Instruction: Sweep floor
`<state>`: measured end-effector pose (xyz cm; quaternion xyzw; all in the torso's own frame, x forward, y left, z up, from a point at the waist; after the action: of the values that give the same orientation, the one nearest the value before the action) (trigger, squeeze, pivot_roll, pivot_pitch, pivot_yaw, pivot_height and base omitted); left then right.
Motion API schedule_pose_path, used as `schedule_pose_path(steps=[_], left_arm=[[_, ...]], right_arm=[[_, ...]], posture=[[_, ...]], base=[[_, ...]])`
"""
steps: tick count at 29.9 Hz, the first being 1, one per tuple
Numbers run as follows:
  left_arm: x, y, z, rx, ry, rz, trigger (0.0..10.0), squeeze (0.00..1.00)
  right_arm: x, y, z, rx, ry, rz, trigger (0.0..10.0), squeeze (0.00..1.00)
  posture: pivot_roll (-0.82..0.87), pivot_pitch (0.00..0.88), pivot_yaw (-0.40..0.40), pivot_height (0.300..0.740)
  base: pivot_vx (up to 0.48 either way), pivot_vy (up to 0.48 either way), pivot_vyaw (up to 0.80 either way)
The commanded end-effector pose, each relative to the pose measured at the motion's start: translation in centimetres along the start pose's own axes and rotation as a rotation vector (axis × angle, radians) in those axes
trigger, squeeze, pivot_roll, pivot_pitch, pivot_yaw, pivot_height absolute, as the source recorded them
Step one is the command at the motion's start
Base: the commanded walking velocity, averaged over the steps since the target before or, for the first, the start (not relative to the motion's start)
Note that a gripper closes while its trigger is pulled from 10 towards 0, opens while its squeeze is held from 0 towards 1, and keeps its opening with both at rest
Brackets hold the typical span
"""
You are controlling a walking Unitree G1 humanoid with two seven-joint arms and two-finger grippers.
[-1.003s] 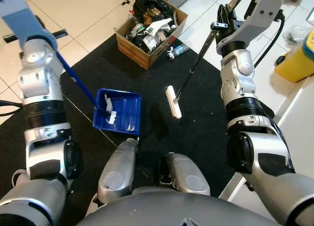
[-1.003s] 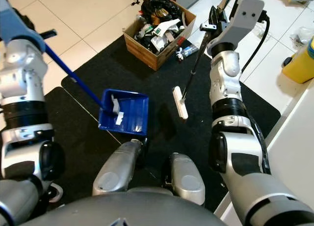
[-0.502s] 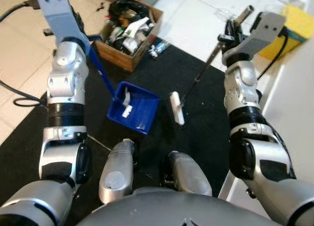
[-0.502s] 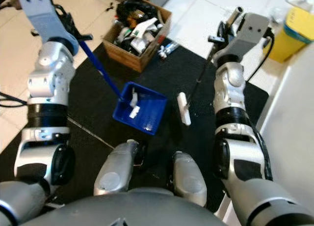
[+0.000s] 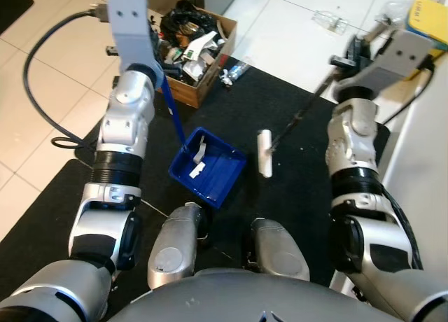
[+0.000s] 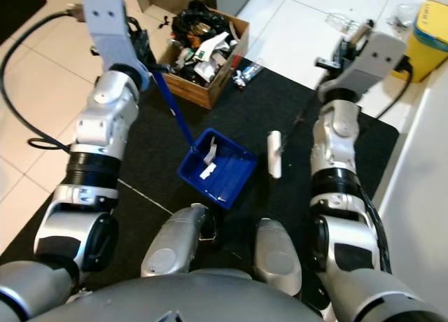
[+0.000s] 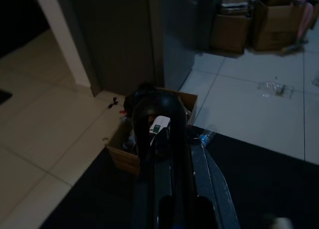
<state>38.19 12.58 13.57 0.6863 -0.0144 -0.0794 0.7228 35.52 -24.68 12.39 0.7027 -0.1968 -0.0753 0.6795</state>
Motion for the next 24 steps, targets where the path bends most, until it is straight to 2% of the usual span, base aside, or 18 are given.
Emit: schedule_pose_path(steps=[1, 5, 10, 13, 17, 19, 24], left_arm=[[-0.1, 0.8, -0.2, 0.036, -0.022, 0.048, 10.0, 0.00], [0.1, 1.3, -0.4, 0.030, -0.033, 0.075, 10.0, 0.00], [0.7, 2.6, -1.1, 0.016, -0.005, 0.122, 10.0, 0.00], [0.9, 3.5, -2.1, -0.002, 0.045, 0.152, 10.0, 0.00], [0.9, 4.0, -2.7, -0.010, 0.066, 0.172, 10.0, 0.00], [0.7, 4.9, -3.7, -0.022, 0.111, 0.207, 10.0, 0.00], [0.5, 6.5, -4.5, -0.020, 0.139, 0.264, 10.0, 0.00]], right_arm=[[-0.1, 1.3, 1.0, -0.035, -0.037, 0.068, 10.0, 0.00], [-0.5, 1.7, 1.3, -0.056, -0.038, 0.090, 10.0, 0.00], [-0.6, 2.6, 0.0, -0.087, 0.011, 0.123, 10.0, 0.00], [-0.2, 3.4, -1.1, -0.098, 0.052, 0.150, 10.0, 0.00], [0.0, 3.8, -1.2, -0.098, 0.054, 0.155, 10.0, 0.00], [0.2, 4.2, -1.3, -0.099, 0.059, 0.161, 10.0, 0.00], [0.5, 4.7, -1.3, -0.097, 0.062, 0.171, 10.0, 0.00]], posture=[[-0.01, 0.000, 0.127, 0.740], [-0.01, 0.000, 0.126, 0.740], [-0.01, 0.000, 0.113, 0.740], [-0.01, 0.000, 0.094, 0.740], [0.00, 0.000, 0.082, 0.740], [0.01, 0.000, 0.071, 0.740], [0.02, 0.000, 0.067, 0.740]], base=[[0.000, 0.000, 0.00], [0.000, 0.000, 0.00], [0.000, 0.000, 0.00], [0.000, 0.000, 0.00], [0.000, 0.000, 0.00], [0.000, 0.000, 0.00], [0.000, 0.000, 0.00]])
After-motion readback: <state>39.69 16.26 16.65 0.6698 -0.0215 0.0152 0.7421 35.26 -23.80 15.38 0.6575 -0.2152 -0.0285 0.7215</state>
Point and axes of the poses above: a point about 5 cm out from each wrist's last joint towards the gripper, its own x axis pointing out of the wrist towards the gripper, its own y axis along the axis of the wrist's last joint, z = x × y, the point moved 4 cm from there along x, pointing out of the wrist towards the gripper, and after that the axes turned 6 degrees about -x, right-handed, at the moved point
